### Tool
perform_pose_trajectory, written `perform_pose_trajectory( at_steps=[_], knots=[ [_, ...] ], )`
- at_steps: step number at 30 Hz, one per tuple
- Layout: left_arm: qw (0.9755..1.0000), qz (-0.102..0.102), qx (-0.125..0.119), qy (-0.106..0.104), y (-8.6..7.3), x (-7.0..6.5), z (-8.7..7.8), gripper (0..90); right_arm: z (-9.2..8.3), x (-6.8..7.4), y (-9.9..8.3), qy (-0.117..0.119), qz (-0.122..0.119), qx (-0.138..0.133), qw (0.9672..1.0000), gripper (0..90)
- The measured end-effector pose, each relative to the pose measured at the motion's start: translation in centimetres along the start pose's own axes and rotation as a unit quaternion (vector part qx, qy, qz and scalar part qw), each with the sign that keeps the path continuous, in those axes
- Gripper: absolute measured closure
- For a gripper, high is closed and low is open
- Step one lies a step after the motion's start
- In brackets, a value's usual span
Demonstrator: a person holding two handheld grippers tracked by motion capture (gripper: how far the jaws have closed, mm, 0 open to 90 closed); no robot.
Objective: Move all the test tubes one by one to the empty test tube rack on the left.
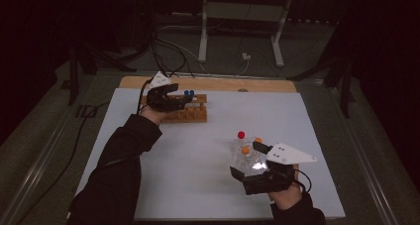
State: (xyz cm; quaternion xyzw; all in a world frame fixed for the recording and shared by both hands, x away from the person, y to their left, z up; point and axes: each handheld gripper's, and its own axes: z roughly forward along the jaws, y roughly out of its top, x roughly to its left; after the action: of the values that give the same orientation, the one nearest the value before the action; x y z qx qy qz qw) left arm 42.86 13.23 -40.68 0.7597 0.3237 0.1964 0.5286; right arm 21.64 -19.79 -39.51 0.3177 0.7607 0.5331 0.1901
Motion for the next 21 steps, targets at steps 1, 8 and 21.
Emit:
perform_pose_trajectory(
  at_steps=[1,8,21],
  knots=[
    [0.9999,0.004,-0.001,-0.011,0.0,-0.4,-0.5,16.5,-0.3,-0.3,0.1,-0.006,0.002,-0.002,1.0000,0.0],
    [0.9967,0.019,-0.002,-0.079,-0.5,-3.1,-3.9,1.6,-1.7,-2.9,0.3,-0.045,-0.008,-0.006,0.9989,1.3],
    [0.9917,0.032,-0.015,-0.123,-4.9,-6.7,-9.6,1.6,-1.7,-5.2,-2.2,-0.086,0.012,0.027,0.9959,12.0]
  ],
)
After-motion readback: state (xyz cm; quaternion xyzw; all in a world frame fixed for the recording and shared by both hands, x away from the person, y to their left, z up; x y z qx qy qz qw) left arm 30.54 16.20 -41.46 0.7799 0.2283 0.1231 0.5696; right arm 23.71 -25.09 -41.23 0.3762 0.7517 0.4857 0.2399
